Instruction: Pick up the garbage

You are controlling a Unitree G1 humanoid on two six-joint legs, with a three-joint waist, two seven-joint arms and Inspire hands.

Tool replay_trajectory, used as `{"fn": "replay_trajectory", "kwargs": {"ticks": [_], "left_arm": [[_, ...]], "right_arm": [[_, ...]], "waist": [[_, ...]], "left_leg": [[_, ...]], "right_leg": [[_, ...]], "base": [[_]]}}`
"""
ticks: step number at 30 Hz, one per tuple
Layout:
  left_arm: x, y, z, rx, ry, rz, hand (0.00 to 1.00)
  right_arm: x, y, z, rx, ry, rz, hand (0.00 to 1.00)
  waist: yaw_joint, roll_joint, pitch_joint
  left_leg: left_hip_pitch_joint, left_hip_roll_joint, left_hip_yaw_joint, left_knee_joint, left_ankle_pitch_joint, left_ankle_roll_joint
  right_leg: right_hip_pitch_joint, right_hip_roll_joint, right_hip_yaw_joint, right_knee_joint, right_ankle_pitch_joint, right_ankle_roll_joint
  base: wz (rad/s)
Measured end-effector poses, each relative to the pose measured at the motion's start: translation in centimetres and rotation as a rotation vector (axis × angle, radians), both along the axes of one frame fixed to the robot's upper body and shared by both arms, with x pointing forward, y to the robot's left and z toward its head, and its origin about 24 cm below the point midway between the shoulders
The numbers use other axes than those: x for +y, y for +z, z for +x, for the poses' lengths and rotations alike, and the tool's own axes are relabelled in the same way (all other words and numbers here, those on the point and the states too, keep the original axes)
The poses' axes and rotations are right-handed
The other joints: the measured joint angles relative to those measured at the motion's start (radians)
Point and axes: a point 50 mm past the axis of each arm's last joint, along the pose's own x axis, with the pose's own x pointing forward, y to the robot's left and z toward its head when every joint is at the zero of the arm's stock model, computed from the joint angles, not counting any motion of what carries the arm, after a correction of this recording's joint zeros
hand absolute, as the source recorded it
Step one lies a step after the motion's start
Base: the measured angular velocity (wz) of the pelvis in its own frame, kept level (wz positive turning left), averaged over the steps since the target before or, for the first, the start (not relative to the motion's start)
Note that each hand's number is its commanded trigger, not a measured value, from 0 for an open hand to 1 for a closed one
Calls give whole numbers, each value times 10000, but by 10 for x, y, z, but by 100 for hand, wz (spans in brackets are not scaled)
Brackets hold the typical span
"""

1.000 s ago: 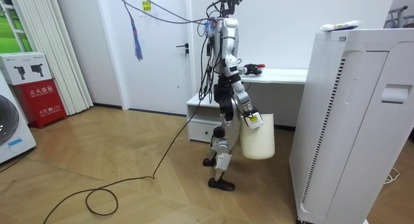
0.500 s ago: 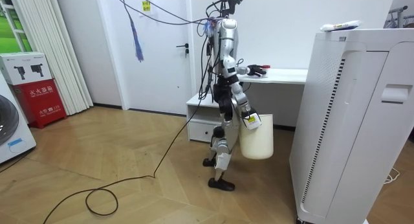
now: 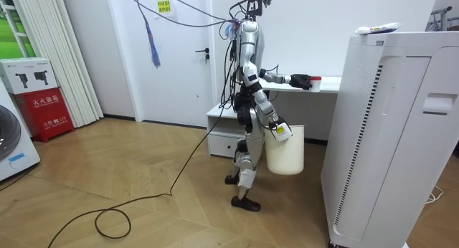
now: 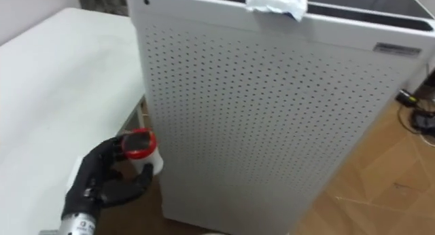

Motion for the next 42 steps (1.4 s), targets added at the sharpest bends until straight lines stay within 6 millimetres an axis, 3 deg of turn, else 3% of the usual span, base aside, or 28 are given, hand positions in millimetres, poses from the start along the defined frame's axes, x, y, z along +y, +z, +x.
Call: {"fn": "replay_trajectory", "kwargs": {"ticks": [5, 11, 15, 17, 18, 21, 23, 42], "left_arm": [[-5, -2, -1, 212, -715, -22, 100], [-9, -10, -8, 688, -1484, 173, 100], [-14, -15, -13, 969, -1899, 139, 100], [-17, -11, -13, 896, -2196, 95, 100], [-17, -10, -12, 849, -2270, 85, 84], [-22, -5, -12, 747, -2672, 19, 55], [-24, -7, -14, 880, -2905, 58, 0], [-32, -23, -31, 1907, -4208, 348, 0]], "right_arm": [[2, 9, 17, -599, 432, -146, 100], [6, 18, 35, -1156, 788, 86, 100], [0, 22, 38, -1266, 939, -33, 100], [-4, 26, 45, -1446, 955, -185, 100], [-4, 27, 47, -1507, 961, -200, 100], [-4, 30, 52, -1692, 958, -193, 100], [-2, 33, 55, -1819, 1004, -138, 100], [-5, 36, 55, -1971, 1010, -441, 100]], "waist": [[25, -41, 104], [294, 19, 138], [289, 188, 116], [302, 281, 61], [300, 283, 62], [269, 266, 46], [211, 273, 45], [-22, 200, -3]], "left_leg": [[-52, 57, 219, -48, 0, 0], [-71, 162, 713, -18, -4, -8], [-68, 164, 826, 17, -9, -16], [-278, 144, 839, -1, -8, -17], [-358, 139, 844, 2, -6, -20], [-592, 21, 866, 42, 4, -27], [-639, 15, 862, 48, 7, -26], [-516, 53, 786, -14, 8, -24]], "right_leg": [[-224, 22, -43, 115, 60, -62], [-513, 192, 97, 160, 203, -226], [-594, 222, 155, 198, 236, -275], [-980, 174, 371, 415, 243, -285], [-1100, 175, 407, 478, 247, -289], [-1436, 179, 473, 553, 252, -295], [-1461, 187, 495, 495, 284, -292], [-1225, 165, 230, 289, 343, -275]], "base": [[-10], [-28], [-18], [-25], [-21], [-13], [-6], [0]]}}
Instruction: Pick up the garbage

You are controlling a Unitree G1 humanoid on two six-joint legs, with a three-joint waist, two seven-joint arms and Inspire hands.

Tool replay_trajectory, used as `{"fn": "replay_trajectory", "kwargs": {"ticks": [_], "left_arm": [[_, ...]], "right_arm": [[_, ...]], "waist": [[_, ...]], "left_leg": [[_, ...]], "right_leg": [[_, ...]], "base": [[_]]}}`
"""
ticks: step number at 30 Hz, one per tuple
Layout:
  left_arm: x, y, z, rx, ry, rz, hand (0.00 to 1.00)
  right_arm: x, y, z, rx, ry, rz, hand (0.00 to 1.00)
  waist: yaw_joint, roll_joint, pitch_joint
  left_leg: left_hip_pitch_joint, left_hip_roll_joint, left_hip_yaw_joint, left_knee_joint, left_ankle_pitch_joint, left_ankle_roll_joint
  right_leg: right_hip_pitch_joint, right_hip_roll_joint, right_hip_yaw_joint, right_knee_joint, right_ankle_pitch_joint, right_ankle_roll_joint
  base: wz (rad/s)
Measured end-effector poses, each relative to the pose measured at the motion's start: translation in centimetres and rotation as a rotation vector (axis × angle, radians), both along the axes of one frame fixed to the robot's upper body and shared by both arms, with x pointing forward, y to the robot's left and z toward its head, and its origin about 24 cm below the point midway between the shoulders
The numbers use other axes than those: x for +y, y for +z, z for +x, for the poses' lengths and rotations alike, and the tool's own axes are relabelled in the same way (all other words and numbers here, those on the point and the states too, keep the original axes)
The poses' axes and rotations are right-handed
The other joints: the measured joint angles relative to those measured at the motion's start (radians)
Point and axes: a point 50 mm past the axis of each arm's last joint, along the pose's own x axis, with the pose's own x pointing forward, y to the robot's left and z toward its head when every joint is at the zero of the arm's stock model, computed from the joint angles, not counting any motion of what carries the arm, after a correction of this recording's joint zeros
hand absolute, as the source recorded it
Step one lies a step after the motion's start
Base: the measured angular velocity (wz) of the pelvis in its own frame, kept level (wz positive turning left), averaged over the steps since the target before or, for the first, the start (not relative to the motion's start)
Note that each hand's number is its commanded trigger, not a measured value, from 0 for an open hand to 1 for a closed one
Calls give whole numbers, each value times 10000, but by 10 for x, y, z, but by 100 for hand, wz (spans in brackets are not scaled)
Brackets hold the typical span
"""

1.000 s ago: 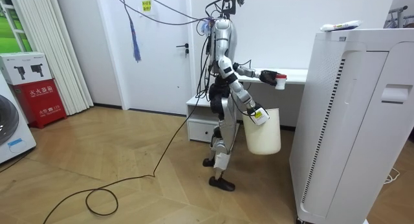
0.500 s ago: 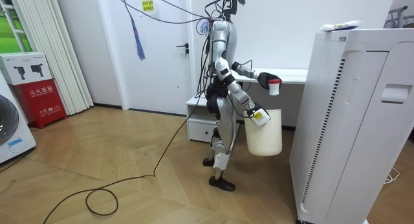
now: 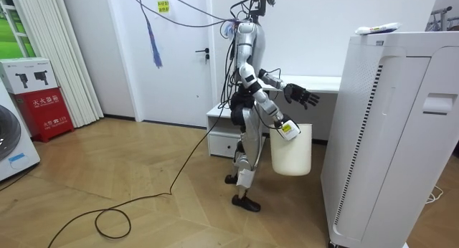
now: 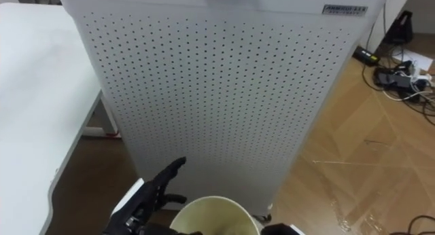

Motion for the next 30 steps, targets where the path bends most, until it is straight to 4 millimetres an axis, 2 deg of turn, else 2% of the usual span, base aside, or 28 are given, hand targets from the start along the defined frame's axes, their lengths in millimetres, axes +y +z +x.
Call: {"fn": "replay_trajectory", "kwargs": {"ticks": [9, 15, 22, 30], "left_arm": [[-3, 7, -1, -262, -182, 329, 0], [1, 32, 8, -1936, 380, 1415, 0], [8, 75, 13, -4708, 1441, 2267, 0], [15, 99, 14, -6808, 2912, 2980, 0]], "right_arm": [[2, -1, 0, 61, -4, 49, 100], [3, -6, -8, 276, -123, 1, 100], [1, -10, -16, 399, -422, -219, 100], [3, -16, -31, 570, -415, -14, 100]], "waist": [[20, 7, 3], [20, 54, 12], [-28, 190, 50], [-30, 204, 48]], "left_leg": [[224, 12, 48, -83, 0, 0], [520, 97, 37, -224, 0, 0], [796, 184, 39, -312, 1, -3], [1060, 311, 73, -270, -4, -14]], "right_leg": [[265, 84, 25, -330, 139, 21], [609, 180, 63, -511, 209, 23], [955, 275, 23, -789, 257, 9], [1186, 417, 75, -846, 251, -68]], "base": [[-1], [-2], [-1], [-9]]}}
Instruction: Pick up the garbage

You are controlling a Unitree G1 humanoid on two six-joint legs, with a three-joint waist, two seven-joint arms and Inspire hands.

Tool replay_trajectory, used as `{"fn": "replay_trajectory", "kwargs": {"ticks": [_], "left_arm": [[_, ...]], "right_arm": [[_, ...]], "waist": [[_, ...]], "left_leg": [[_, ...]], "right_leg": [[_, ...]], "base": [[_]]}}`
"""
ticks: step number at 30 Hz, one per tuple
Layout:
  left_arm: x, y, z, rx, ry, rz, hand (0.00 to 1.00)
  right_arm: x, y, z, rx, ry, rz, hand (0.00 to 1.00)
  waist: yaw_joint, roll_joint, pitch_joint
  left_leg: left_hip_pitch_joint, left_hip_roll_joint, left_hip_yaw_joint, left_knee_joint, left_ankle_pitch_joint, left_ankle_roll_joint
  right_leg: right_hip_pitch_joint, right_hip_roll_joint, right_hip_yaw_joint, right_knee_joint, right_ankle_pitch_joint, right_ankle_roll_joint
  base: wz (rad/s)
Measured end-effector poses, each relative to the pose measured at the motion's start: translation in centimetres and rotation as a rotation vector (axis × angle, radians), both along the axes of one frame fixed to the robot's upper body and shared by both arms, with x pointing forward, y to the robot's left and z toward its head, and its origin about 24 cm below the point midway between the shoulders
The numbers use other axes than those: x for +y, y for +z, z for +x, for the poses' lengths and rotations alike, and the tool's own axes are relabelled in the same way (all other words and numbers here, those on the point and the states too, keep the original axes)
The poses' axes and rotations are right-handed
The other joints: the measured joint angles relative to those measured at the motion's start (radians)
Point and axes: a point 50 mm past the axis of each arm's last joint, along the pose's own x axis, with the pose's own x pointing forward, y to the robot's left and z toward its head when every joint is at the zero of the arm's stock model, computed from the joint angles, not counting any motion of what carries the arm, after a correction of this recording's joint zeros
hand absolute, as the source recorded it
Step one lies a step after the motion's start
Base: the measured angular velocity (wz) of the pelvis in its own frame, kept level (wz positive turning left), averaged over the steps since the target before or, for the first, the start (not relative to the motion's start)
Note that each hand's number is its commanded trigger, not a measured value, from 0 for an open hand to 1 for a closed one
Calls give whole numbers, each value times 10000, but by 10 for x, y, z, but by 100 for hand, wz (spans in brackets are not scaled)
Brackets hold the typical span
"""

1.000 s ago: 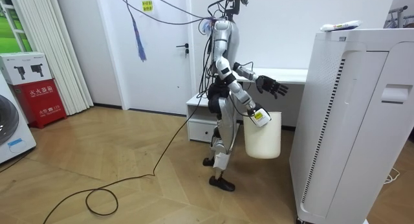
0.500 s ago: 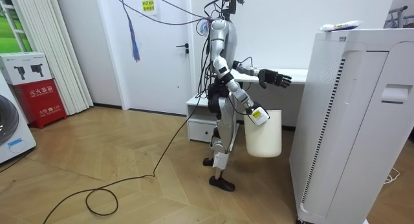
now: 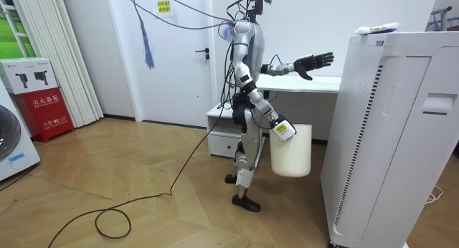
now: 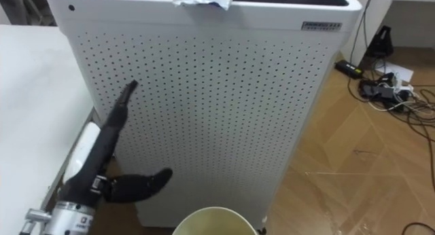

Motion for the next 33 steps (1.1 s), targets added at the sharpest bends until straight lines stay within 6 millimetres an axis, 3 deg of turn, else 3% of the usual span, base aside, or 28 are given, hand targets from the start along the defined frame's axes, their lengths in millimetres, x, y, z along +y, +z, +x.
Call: {"fn": "replay_trajectory", "kwargs": {"ticks": [3, 6, 9, 10, 11, 13, 15, 17, 18, 20, 21, 22, 24, 28, 30, 31, 33], "left_arm": [[1, 13, 0, -923, 211, -96, 0], [9, 18, 0, -1478, 844, -180, 0], [9, 20, -1, -1873, 979, -79, 0], [8, 21, -1, -2062, 916, -133, 0], [7, 22, -1, -2196, 887, -92, 0], [4, 27, -2, -2749, 777, 24, 0], [5, 29, -3, -3063, 821, -87, 0], [9, 33, -3, -3407, 1090, -74, 0], [10, 34, -4, -3528, 1170, 1, 0], [13, 43, -4, -4099, 1249, 633, 0], [12, 44, -5, -4214, 1224, 709, 0], [11, 46, -6, -4395, 1179, 836, 0], [10, 49, -5, -4604, 1154, 951, 0], [4, 66, -8, -5720, 922, 893, 0], [2, 74, -5, -6187, 899, 854, 0], [1, 78, -5, -6534, 906, 892, 0], [-2, 84, -3, -7033, 809, 1072, 0]], "right_arm": [[0, -7, -13, 396, -93, 30, 100], [2, -13, -22, 799, -45, 76, 100], [0, -16, -31, 1044, -93, 10, 100], [-2, -16, -32, 1069, -135, -47, 100], [-2, -16, -32, 1082, -203, -70, 100], [-6, -19, -36, 1268, -461, -217, 100], [-10, -20, -39, 1389, -612, -418, 100], [-12, -21, -41, 1450, -705, -578, 100], [-12, -21, -41, 1451, -739, -606, 100], [-13, -22, -43, 1534, -799, -635, 100], [-13, -23, -45, 1578, -829, -636, 100], [-13, -24, -48, 1682, -882, -639, 100], [-13, -24, -47, 1648, -900, -676, 100], [-16, -22, -44, 1506, -1195, -763, 100], [-17, -22, -44, 1535, -1232, -809, 100], [-17, -22, -44, 1551, -1237, -800, 100], [-16, -22, -43, 1539, -1205, -775, 100]], "waist": [[168, 5, 9], [300, -73, 32], [284, -22, 104], [255, 6, 144], [238, 11, 146], [356, -65, 193], [411, 33, 141], [426, 139, 51], [434, 156, -2], [293, -23, -58], [289, -83, -30], [338, -197, -25], [349, -300, -61], [386, -340, -51], [611, -290, -9], [698, -204, -1], [839, -150, 43]], "left_leg": [[139, 139, 246, 329, -124, -207], [-71, 235, 80, 1647, -262, -397], [-992, 336, -584, 3940, -261, -436], [-1476, 247, -1176, 4510, -362, -417], [-1712, 145, -1440, 4451, -410, -387], [-2867, -311, -2098, 3827, -343, -459], [-3575, -505, -2270, 2757, 57, -494], [-3889, -572, -2351, 1721, 1164, -392], [-3846, -594, -2365, 1607, 1454, -299], [-3608, -734, -2325, 1284, 1912, -142], [-3524, -758, -2325, 1224, 2078, -113], [-3391, -813, -2258, 1204, 2118, 75], [-3277, -951, -2216, 1258, 1984, 192], [-3101, -1191, -1913, 1779, 1206, 382], [-2815, -1304, -1715, 1887, 863, 474], [-2647, -1315, -1603, 1896, 663, 530], [-2395, -1315, -1398, 1913, 465, 626]], "right_leg": [[43, 102, 2, 135, -81, -122], [103, 96, -119, 546, -337, -358], [222, 149, 224, 904, -684, -560], [236, 225, 388, 1068, -823, -664], [219, 240, 418, 1124, -898, -719], [165, 278, 670, 1302, -1126, -628], [106, 300, 827, 1439, -1247, -608], [50, 245, 850, 1761, -1549, -483], [17, 237, 837, 1809, -1621, -437], [70, 124, 899, 1805, -1764, -286], [132, 112, 940, 1782, -1809, -270], [260, 77, 1075, 1727, -1872, -268], [399, -52, 1137, 1672, -1926, -305], [633, -406, 1174, 1991, -2451, -123], [596, -641, 961, 2701, -2660, 66], [511, -791, 611, 3220, -2661, 73], [531, -960, 354, 3539, -2658, 81]], "base": [[-30], [-53], [-21], [-14], [-15], [-33], [-41], [-46], [-31], [-10], [-13], [-13], [-8], [-11], [-33], [-29], [-24]]}}
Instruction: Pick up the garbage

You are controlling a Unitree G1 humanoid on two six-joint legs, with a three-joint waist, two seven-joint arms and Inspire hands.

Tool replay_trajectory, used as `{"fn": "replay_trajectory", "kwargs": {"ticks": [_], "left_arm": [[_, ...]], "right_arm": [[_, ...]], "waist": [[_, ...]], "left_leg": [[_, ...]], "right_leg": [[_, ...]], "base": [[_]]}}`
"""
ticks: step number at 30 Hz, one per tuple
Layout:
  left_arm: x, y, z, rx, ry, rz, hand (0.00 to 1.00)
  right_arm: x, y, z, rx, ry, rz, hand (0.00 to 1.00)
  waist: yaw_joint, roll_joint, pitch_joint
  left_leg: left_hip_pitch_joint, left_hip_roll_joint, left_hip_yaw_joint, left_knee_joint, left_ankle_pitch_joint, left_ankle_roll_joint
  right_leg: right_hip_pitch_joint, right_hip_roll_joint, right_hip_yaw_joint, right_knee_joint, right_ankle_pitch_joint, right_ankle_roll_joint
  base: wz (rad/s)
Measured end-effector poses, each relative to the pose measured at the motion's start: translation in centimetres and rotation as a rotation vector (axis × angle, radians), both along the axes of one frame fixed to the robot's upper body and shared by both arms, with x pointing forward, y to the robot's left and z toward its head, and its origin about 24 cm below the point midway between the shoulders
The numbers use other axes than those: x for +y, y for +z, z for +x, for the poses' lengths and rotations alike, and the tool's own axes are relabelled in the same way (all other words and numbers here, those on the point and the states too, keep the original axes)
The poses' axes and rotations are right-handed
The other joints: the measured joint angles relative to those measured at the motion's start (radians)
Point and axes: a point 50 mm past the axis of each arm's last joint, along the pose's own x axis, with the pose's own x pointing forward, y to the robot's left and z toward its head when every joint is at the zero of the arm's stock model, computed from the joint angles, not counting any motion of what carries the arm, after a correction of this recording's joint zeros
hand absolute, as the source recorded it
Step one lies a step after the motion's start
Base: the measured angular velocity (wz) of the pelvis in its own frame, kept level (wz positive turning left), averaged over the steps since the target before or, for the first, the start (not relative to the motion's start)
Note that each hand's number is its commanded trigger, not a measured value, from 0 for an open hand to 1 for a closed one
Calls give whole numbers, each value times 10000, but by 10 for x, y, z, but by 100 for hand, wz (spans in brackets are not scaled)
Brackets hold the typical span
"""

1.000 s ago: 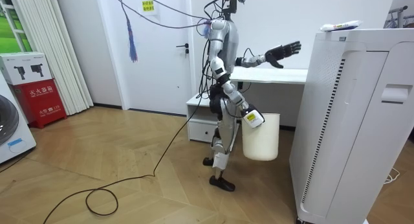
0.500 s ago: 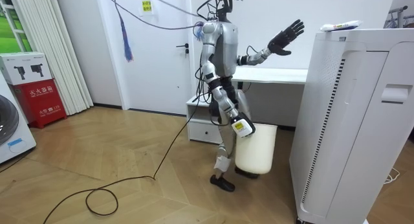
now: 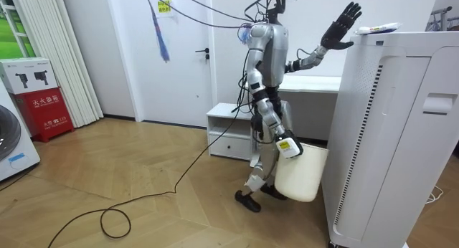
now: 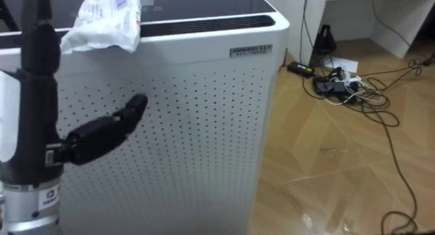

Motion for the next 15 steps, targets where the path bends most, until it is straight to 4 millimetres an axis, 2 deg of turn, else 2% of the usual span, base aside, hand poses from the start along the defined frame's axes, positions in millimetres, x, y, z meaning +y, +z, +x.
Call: {"fn": "replay_trajectory", "kwargs": {"ticks": [1, 3, 4, 5, 6, 7, 9, 11, 13, 15], "left_arm": [[-1, 4, 1, -267, -76, 19, 0], [-2, 7, 2, -479, -50, 92, 0], [-2, 7, 2, -455, 6, 49, 0], [-1, 8, 2, -518, 28, -1, 0], [-1, 8, 2, -551, 27, -7, 0], [-1, 6, 0, -495, 38, 14, 0], [-1, 9, -2, -611, 18, 160, 0], [1, 9, -3, -661, 124, 566, 0], [-1, 13, -6, -905, 159, 964, 0], [-3, 16, -9, -1190, 192, 1337, 0]], "right_arm": [[1, 1, 3, -67, 7, 40, 100], [2, 2, 6, -149, 79, 61, 100], [3, 2, 8, -188, 105, 78, 100], [3, 3, 9, -246, 129, 101, 100], [3, 3, 9, -247, 130, 112, 100], [2, 1, 5, -125, 138, 72, 100], [2, 1, 5, -54, 220, 28, 100], [2, 1, 6, -49, 385, -49, 100], [2, 1, 6, -31, 583, -61, 100], [2, 1, 6, -25, 702, -36, 100]], "waist": [[65, 71, -9], [80, 191, 65], [114, 272, 86], [200, 323, 108], [211, 306, 112], [210, 354, 80], [292, 358, 38], [316, 360, 28], [309, 288, -62], [315, 265, -105]], "left_leg": [[34, 20, 28, 97, -96, 46], [118, 81, -101, 82, -140, 76], [161, 81, -448, 12, -143, 78], [168, 80, -661, -32, -151, 62], [184, 62, -656, -32, -168, 36], [319, 57, -716, -121, -194, 9], [505, 85, -722, -457, -199, -18], [617, 99, -878, -673, -182, -38], [632, 110, -936, -766, -172, -55], [701, 128, -1009, -784, -168, -61]], "right_leg": [[26, -58, -192, -20, 52, 94], [-78, -96, -414, 132, 135, 424], [-286, -120, -461, -183, 45, 576], [-636, -179, -436, -917, 173, 536], [-776, -255, -407, -1366, 504, 549], [-813, -355, -586, -1454, 1064, 480], [-599, -278, -684, -1801, 1117, 422], [-313, -147, -791, -2018, 1175, 425], [-241, -124, -878, -2194, 1205, 416], [-85, -71, -937, -2433, 1259, 421]], "base": [[-18], [-16], [-24], [-22], [0], [5], [1], [13], [14], [9]]}}
